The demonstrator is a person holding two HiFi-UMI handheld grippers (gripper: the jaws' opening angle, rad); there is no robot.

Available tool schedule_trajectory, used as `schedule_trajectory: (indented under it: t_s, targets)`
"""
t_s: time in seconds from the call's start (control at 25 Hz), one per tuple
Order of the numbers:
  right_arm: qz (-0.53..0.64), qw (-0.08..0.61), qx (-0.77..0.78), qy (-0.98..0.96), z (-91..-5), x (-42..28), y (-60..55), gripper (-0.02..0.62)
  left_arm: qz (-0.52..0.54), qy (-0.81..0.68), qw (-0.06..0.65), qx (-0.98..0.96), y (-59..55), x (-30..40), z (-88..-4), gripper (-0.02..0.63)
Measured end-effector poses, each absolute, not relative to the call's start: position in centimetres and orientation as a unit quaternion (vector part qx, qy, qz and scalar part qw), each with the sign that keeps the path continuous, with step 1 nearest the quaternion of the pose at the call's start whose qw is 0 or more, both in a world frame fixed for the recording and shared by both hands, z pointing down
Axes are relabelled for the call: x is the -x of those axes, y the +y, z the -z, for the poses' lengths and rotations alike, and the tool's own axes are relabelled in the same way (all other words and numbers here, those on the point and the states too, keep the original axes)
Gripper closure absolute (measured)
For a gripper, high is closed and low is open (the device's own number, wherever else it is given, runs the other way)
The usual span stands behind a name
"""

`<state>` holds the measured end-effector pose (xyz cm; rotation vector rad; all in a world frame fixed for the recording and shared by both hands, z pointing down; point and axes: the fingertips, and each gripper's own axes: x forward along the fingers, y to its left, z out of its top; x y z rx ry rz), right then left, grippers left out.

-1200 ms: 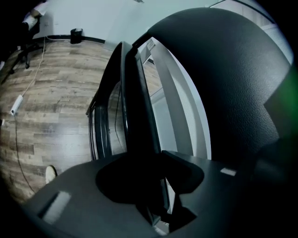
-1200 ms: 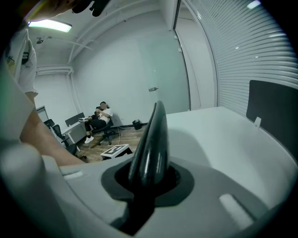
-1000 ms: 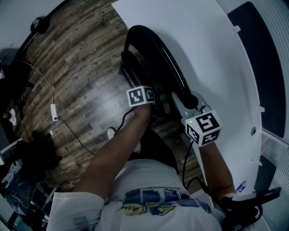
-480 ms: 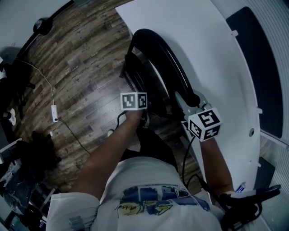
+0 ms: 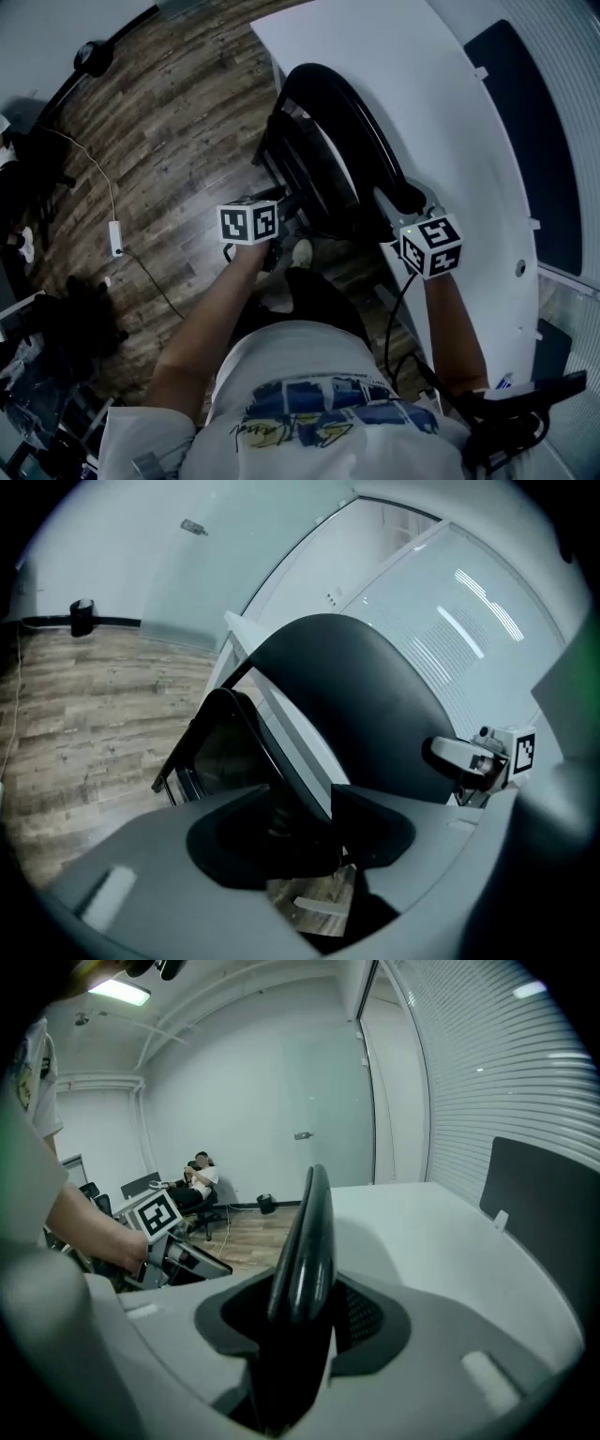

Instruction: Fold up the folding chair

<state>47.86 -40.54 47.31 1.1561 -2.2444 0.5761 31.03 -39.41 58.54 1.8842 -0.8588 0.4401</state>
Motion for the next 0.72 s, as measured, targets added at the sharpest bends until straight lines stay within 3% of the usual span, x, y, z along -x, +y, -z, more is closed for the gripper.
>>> schedule_trajectory:
  t_s: [0.32,0.72]
  targets:
    - [-0.208,0.296,-0.465,-0.808,-45.1,-49.7,-38.7,0.434,-0.219,-0.319,0.379,-0.841,-37.9,-27.7,-54.0,0.391]
    - [-0.183,0.276,-0.576,-0.747,-39.5,-50.7,-32.6,0.434,-0.186,-0.272,0.323,-0.887,-33.5,-21.3,-46.7,0.393]
